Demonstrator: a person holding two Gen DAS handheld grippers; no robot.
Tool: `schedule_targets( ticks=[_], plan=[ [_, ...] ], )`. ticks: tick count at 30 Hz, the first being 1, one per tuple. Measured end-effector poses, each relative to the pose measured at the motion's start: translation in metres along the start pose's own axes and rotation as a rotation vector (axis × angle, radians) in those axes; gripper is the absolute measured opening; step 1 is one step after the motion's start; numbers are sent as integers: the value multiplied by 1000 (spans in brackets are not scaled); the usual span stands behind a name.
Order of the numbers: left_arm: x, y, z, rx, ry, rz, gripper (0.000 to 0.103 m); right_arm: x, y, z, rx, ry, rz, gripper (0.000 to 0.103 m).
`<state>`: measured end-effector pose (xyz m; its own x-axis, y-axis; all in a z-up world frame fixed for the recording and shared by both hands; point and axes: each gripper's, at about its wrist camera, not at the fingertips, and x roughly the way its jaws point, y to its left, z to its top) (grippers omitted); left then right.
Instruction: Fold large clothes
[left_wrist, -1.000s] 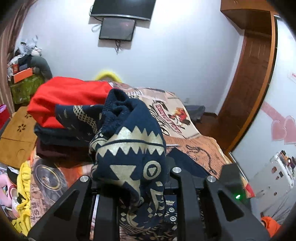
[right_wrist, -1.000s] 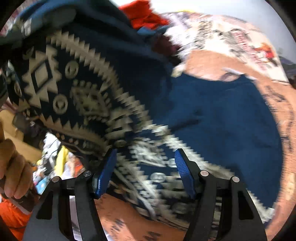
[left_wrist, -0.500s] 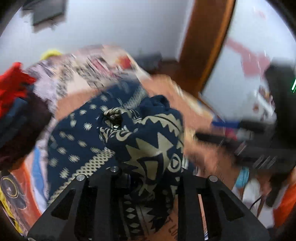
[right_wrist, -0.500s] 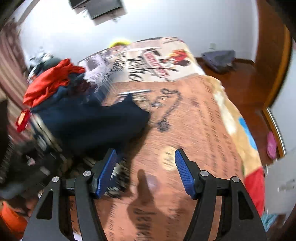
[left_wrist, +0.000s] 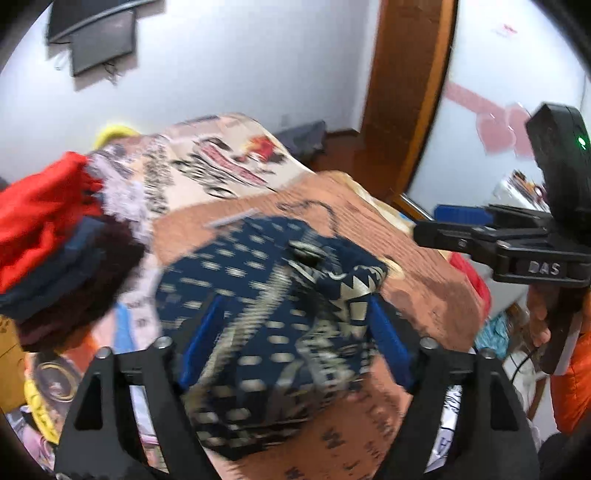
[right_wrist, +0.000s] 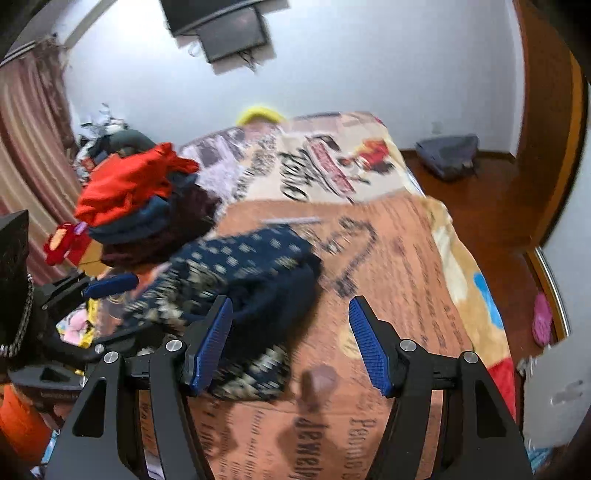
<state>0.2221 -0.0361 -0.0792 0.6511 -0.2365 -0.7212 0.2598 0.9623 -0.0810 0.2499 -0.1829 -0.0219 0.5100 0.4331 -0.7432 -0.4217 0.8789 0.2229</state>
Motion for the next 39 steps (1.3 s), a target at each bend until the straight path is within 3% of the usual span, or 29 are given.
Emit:
schedule_targets(
  ticks=[4,8,13,17,21,26,34,39],
  plan=[
    [-21,36,3,-25,-50,107,86,-2,25,9,-60,-35,32,62],
    [-29,68,1,-45,-38,179,89,9,52,15,-114,-30,68,62],
    [-7,86,-20,-78,58,156,90,37,72,7,-166,18,45,62],
    [21,85,-41,-95,142,120,91,60,66,-10,-169,88,1,62],
    [28,85,-52,-117,136,95,94,65,40,-25,-137,138,-46,62],
    [31,82,-64,-120,140,71,99,60,3,-48,-31,156,3,68],
    [31,75,-80,-127,146,74,99,59,-3,-67,28,163,10,70],
    [18,68,-75,-57,135,119,99,45,3,-59,-8,148,-33,70]
  ],
)
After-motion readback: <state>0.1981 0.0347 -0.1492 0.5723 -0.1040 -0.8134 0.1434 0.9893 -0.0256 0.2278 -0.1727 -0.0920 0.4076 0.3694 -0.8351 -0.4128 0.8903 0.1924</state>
